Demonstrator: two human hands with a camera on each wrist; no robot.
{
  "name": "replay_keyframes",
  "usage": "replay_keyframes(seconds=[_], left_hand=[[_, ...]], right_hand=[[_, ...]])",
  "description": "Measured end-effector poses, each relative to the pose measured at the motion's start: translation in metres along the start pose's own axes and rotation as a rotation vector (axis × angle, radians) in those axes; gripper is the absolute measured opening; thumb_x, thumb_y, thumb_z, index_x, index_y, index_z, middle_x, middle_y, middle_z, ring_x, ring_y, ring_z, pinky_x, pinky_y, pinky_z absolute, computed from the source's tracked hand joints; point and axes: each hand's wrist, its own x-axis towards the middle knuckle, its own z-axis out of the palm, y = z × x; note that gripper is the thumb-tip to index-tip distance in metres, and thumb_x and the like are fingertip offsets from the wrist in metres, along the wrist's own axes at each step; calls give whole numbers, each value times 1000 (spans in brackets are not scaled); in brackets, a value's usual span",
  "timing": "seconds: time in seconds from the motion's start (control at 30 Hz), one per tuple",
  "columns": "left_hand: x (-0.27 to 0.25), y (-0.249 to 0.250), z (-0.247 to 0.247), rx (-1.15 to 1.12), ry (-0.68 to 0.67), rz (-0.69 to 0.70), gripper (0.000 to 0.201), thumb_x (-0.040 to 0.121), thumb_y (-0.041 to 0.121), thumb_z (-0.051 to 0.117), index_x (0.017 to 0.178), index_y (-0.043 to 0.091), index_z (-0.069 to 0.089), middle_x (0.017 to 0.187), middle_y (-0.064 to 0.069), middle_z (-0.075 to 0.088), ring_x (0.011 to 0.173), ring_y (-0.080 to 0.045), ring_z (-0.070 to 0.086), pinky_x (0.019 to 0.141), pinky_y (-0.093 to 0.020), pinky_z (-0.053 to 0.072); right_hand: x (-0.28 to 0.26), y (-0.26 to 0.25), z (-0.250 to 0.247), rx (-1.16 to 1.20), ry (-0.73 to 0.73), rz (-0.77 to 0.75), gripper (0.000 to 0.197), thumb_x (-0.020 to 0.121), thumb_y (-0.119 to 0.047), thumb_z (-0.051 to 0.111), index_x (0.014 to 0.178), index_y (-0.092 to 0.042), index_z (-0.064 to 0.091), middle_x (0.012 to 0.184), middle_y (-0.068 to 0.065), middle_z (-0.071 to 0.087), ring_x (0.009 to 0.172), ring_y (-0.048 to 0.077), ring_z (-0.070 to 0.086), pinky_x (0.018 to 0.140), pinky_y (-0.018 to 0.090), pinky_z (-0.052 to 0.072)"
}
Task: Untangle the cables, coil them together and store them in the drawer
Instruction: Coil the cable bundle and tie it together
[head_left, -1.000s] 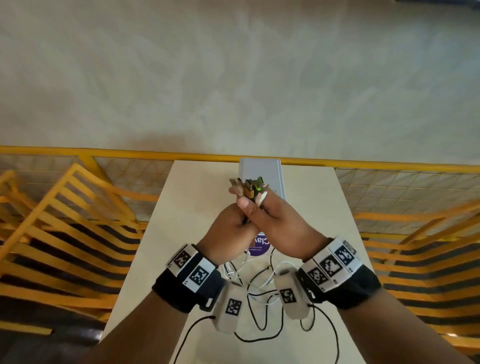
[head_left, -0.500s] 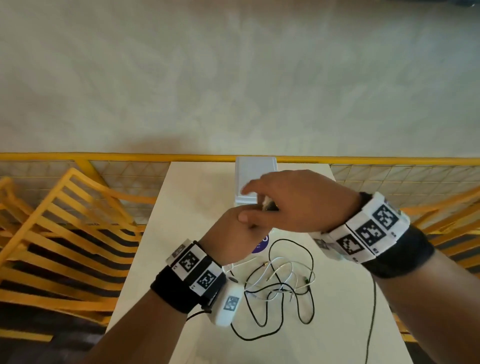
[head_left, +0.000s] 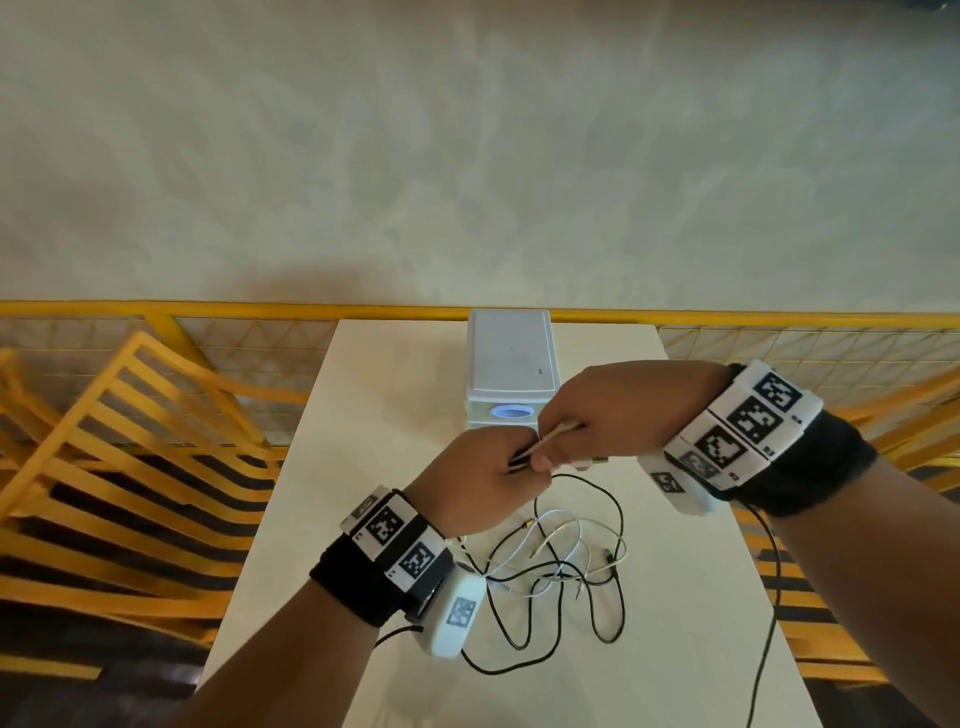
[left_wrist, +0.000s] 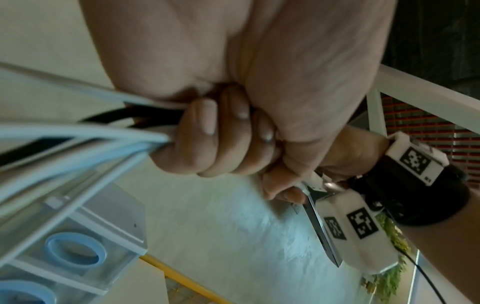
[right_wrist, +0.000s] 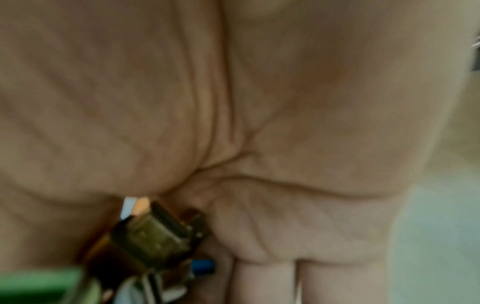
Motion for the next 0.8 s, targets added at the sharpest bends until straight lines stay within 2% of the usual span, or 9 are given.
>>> replay_keyframes(seconds=[0.13,0.2,0.27,0.33,0.43,0.5,0.57,0.67,0.8], left_hand=[[-2,-7,-3,-75,42,23,37,97,49,53,72,22,57,58,3,48,56,-10,42,57,-20,32],[-4,-15,-5,-147,51,-19,55,91,60,50,88,7,63,60,1,50,55,-11,45,58,-30,39],[-7,-21,-5,-238,78,-51,57,90,61,51,96,6,64,61,6,49,55,-10,46,60,-39,44],[-9,-18,-4,-379,129,-62,52,90,59,53,102,10,67,60,10,48,54,-10,44,55,-35,41],[-4,-5,2,-622,308,-124,36,87,62,54,73,30,65,50,11,39,46,-10,32,53,-27,30],[4,3,5,-732,451,-229,48,83,70,55,55,31,51,48,10,32,43,-12,28,53,-27,27],[11,8,4,-773,578,-306,56,79,74,60,53,27,44,47,7,33,43,-14,30,52,-28,30],[21,13,-3,-860,713,-381,58,71,67,77,59,23,41,54,1,37,48,-15,36,50,-29,36],[29,13,-14,-1081,707,-349,52,72,34,89,64,24,38,63,-4,39,57,-21,43,53,-27,42]], right_hand=[[1,14,1,81,24,-49,37,102,-50,49,93,-20,69,85,-2,70,71,9,58,62,16,36],[-3,24,-2,130,44,-37,31,103,-47,49,92,-25,67,82,-7,68,71,4,56,64,14,39],[-7,33,-2,178,82,-40,27,104,-45,46,88,-32,63,80,-11,65,71,0,54,67,12,40],[-7,38,3,217,124,-60,28,106,-44,42,86,-35,59,80,-12,64,72,2,54,68,14,40],[-1,37,18,264,244,-60,31,105,-49,36,89,-34,58,79,-12,63,77,9,59,72,22,44],[5,31,28,295,342,-53,30,103,-51,33,85,-38,53,79,-10,63,79,10,61,75,26,47],[12,21,39,350,446,-53,30,105,-49,32,86,-36,51,78,-10,63,77,9,62,74,29,48],[25,-1,58,461,626,-77,38,104,-48,29,91,-22,53,74,-10,57,67,5,56,65,25,46],[44,-27,81,538,815,-66,42,108,-46,27,95,-14,51,76,-9,51,64,8,47,60,29,36]])
